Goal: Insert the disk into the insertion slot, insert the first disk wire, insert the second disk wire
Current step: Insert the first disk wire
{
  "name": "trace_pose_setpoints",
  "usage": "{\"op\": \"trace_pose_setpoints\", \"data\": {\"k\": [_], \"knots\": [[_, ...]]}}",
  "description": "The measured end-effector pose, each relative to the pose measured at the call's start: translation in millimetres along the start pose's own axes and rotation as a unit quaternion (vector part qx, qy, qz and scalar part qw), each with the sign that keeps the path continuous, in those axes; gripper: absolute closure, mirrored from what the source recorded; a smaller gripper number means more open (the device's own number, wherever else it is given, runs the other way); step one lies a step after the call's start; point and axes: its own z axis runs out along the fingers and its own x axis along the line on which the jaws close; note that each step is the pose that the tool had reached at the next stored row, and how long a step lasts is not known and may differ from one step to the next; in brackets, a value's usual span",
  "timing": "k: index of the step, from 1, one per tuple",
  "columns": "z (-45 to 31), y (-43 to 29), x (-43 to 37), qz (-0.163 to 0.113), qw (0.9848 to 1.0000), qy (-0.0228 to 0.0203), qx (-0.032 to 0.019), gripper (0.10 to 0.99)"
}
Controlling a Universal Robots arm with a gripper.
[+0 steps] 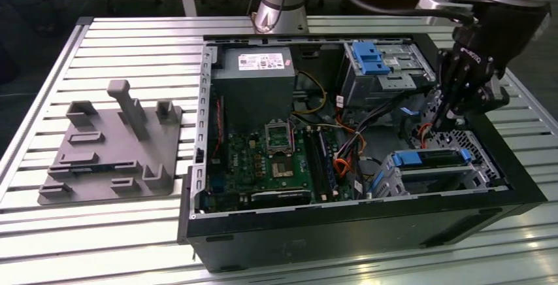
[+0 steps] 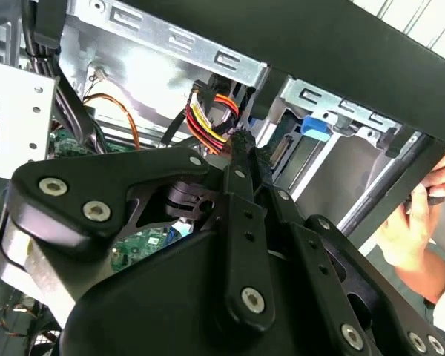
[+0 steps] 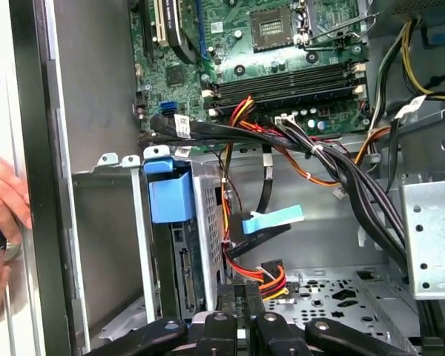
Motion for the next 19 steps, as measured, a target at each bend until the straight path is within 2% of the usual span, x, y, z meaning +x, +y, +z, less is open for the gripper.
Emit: {"op": "trace_pose_setpoints", "data": {"k": [10, 12, 13, 18, 19], "knots": [[-0.4, 3.1, 0.5, -0.035, 0.9994, -0.0019, 0.0082, 0.922], [-0.2, 4.7, 1.1, -0.036, 0.9993, -0.004, 0.008, 0.922], [-0.1, 4.9, 1.2, -0.037, 0.9993, -0.0083, 0.0076, 0.922], [0.5, 4.4, 4.9, -0.037, 0.9979, -0.0532, 0.0045, 0.922], [0.7, 4.2, 6.0, -0.037, 0.9975, -0.0598, 0.0041, 0.922]]}}
